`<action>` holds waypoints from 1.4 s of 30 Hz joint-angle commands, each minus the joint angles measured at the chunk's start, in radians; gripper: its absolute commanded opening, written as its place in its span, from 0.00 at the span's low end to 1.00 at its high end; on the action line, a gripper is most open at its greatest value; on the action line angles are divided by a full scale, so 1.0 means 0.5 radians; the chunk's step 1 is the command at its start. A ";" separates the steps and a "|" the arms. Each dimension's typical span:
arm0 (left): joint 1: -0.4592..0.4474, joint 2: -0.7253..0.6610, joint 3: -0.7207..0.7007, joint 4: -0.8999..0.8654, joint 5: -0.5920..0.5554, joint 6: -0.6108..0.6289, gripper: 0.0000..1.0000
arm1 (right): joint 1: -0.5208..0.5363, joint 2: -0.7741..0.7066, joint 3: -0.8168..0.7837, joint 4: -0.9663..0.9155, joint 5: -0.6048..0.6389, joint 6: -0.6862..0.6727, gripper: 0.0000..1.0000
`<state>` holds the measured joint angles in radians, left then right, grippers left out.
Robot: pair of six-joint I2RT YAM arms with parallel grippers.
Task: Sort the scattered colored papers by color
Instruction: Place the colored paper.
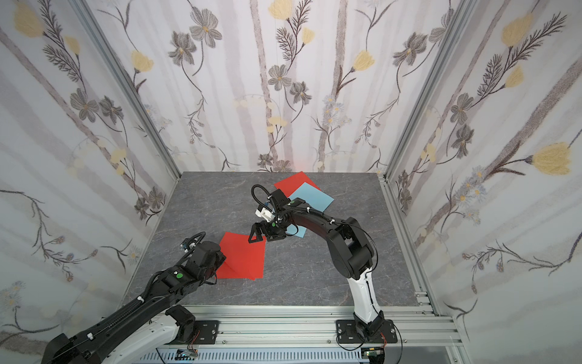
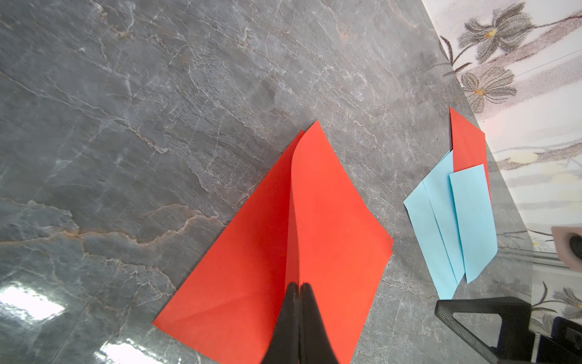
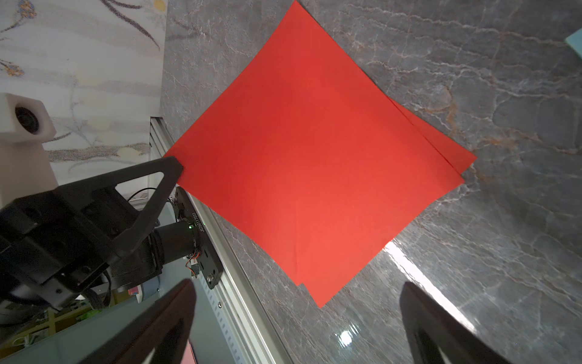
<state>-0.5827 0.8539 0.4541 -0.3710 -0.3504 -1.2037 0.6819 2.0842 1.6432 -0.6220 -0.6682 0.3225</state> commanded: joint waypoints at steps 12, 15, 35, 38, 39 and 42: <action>-0.008 -0.060 -0.065 0.047 -0.053 -0.195 0.00 | 0.079 0.379 0.308 -0.006 -0.145 0.096 1.00; -0.009 -0.049 -0.067 0.061 -0.041 -0.207 0.00 | 0.080 0.399 0.315 -0.007 -0.139 0.094 1.00; -0.007 0.065 0.273 -0.494 0.047 0.166 0.18 | 0.087 0.458 0.315 -0.010 -0.095 0.094 1.00; -0.015 0.137 0.372 -0.658 0.072 0.244 0.97 | 0.086 0.457 0.317 -0.009 -0.090 0.097 1.00; -0.021 0.161 0.413 -0.733 0.058 0.261 1.00 | 0.088 0.456 0.315 -0.010 -0.086 0.096 1.00; -0.035 0.260 0.615 -1.022 -0.072 0.284 1.00 | 0.090 0.454 0.317 -0.010 -0.075 0.098 1.00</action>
<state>-0.5980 0.9596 0.7052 -0.7116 -0.3252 -1.1095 0.7235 2.3085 1.7981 -0.6189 -0.7147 0.3660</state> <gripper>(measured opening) 0.879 0.997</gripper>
